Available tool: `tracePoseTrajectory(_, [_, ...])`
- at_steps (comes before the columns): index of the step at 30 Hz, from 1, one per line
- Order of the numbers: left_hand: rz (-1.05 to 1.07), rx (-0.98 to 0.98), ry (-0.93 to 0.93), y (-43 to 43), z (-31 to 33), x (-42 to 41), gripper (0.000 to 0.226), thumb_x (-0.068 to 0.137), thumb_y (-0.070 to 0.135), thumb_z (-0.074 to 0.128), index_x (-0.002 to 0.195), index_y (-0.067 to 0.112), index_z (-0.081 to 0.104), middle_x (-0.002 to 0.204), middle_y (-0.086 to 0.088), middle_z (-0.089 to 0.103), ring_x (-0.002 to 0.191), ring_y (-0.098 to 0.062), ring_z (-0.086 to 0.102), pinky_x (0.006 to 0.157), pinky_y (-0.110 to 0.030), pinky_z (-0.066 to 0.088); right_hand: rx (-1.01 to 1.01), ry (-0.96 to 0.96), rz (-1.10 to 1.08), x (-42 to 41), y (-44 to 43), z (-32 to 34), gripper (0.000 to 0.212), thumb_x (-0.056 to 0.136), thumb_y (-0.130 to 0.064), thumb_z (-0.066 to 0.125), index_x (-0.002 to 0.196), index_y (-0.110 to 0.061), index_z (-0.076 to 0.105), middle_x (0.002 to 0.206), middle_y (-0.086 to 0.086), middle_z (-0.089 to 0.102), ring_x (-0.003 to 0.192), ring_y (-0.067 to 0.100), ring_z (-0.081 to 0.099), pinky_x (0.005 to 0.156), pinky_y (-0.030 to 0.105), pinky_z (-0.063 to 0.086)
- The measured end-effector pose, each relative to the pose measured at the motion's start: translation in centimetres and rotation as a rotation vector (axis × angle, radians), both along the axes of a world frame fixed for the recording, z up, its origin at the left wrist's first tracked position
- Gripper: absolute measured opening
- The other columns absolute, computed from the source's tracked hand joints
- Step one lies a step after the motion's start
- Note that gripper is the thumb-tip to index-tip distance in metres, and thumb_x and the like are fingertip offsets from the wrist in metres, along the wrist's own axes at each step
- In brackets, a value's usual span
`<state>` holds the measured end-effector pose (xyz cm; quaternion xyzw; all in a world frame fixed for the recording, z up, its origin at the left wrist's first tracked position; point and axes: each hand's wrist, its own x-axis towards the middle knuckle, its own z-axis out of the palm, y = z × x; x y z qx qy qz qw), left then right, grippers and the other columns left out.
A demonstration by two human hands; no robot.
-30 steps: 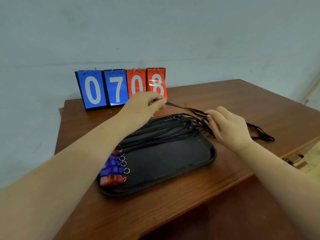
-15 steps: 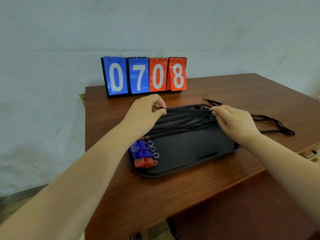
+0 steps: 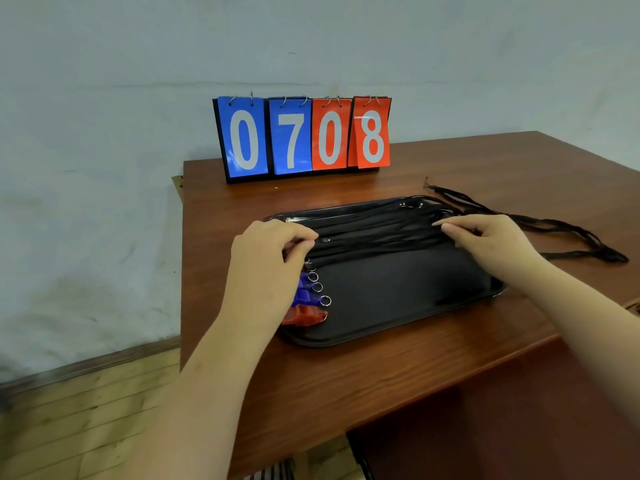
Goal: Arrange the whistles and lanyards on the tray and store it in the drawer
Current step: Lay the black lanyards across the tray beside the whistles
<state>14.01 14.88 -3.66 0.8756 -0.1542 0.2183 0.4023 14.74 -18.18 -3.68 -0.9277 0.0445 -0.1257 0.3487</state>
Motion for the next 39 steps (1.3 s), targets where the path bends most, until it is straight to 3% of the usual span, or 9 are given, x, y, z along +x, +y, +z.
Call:
tracePoseTrajectory(3, [0.012,0.014,-0.038,-0.1,-1.0,-0.5,0.019,0.090,0.010,0.065,0.097,0.027,0.071,0.091,0.015,0.060,0.091,-0.011,0.057,0.084,-0.044,0.052,-0.007,0.018,0.002,-0.3,-0.8,-0.6,0.022,0.096,-0.026,0.061,0.115,-0.022,0.073,0.081,-0.014,0.064,0.069,-0.003,0.053,0.066,0.014,0.034])
tracePoseTrajectory(8, [0.007,0.047,-0.014,0.2,-2.0,-0.4,0.020,0.086,0.006,0.063,0.086,0.026,0.068,0.086,0.018,0.052,0.088,-0.011,0.051,0.083,-0.046,0.049,0.012,-0.119,-0.074,-1.0,-1.9,-2.0,0.020,0.096,-0.022,0.061,0.112,-0.021,0.074,0.091,-0.011,0.065,0.094,0.011,0.060,0.078,0.019,0.040])
tracePoseTrajectory(13, [0.000,0.066,0.028,0.5,-2.1,-0.3,0.019,0.084,0.005,0.064,0.080,0.024,0.067,0.083,0.019,0.054,0.090,-0.013,0.050,0.086,-0.047,0.046,0.036,-0.230,-0.166,-0.8,-2.5,-2.5,0.019,0.095,-0.023,0.064,0.111,-0.018,0.074,0.097,0.000,0.067,0.096,0.011,0.060,0.073,-0.001,0.038])
tracePoseTrajectory(17, [-0.008,0.101,0.063,0.3,-2.1,-0.4,0.018,0.084,0.008,0.065,0.078,0.025,0.067,0.083,0.020,0.055,0.094,-0.009,0.047,0.090,-0.039,0.041,0.150,-0.289,-0.281,-1.0,-2.6,-3.4,0.013,0.092,-0.025,0.068,0.104,-0.022,0.074,0.102,-0.001,0.068,0.099,0.012,0.062,0.078,0.011,0.040])
tracePoseTrajectory(21, [-0.002,0.172,0.075,0.4,-2.3,-0.3,0.019,0.086,0.014,0.063,0.078,0.030,0.068,0.085,0.022,0.054,0.098,-0.008,0.046,0.089,-0.032,0.033,0.103,-0.312,-0.307,-1.0,-2.8,-3.7,0.009,0.091,-0.029,0.069,0.099,-0.028,0.071,0.100,-0.006,0.068,0.102,0.015,0.061,0.087,0.026,0.046])
tracePoseTrajectory(28, [-0.040,0.256,0.070,0.4,-2.7,-0.1,0.023,0.090,0.013,0.059,0.088,0.030,0.074,0.092,0.017,0.061,0.101,-0.009,0.043,0.087,-0.026,0.024,0.210,-0.310,-0.364,-1.0,-2.6,-3.6,0.010,0.088,-0.030,0.072,0.092,-0.023,0.066,0.091,-0.010,0.067,0.090,0.011,0.060,0.072,0.014,0.039])
tracePoseTrajectory(34, [-0.058,0.297,0.025,0.2,-3.0,0.1,0.024,0.089,0.011,0.060,0.086,0.030,0.074,0.092,0.019,0.060,0.099,-0.005,0.039,0.083,-0.023,0.019,0.235,-0.296,-0.372,-1.0,-2.8,-3.6,0.007,0.087,-0.028,0.073,0.090,-0.023,0.068,0.092,-0.009,0.069,0.095,0.011,0.062,0.074,0.012,0.039])
tracePoseTrajectory(39, [-0.062,0.308,0.015,0.3,-3.3,0.3,0.025,0.089,0.012,0.060,0.084,0.032,0.074,0.091,0.019,0.062,0.099,-0.008,0.042,0.083,-0.027,0.024,0.246,-0.290,-0.372,-1.0,-2.8,-3.6,0.006,0.087,-0.027,0.072,0.092,-0.024,0.069,0.094,-0.009,0.069,0.094,0.009,0.062,0.076,0.014,0.041])
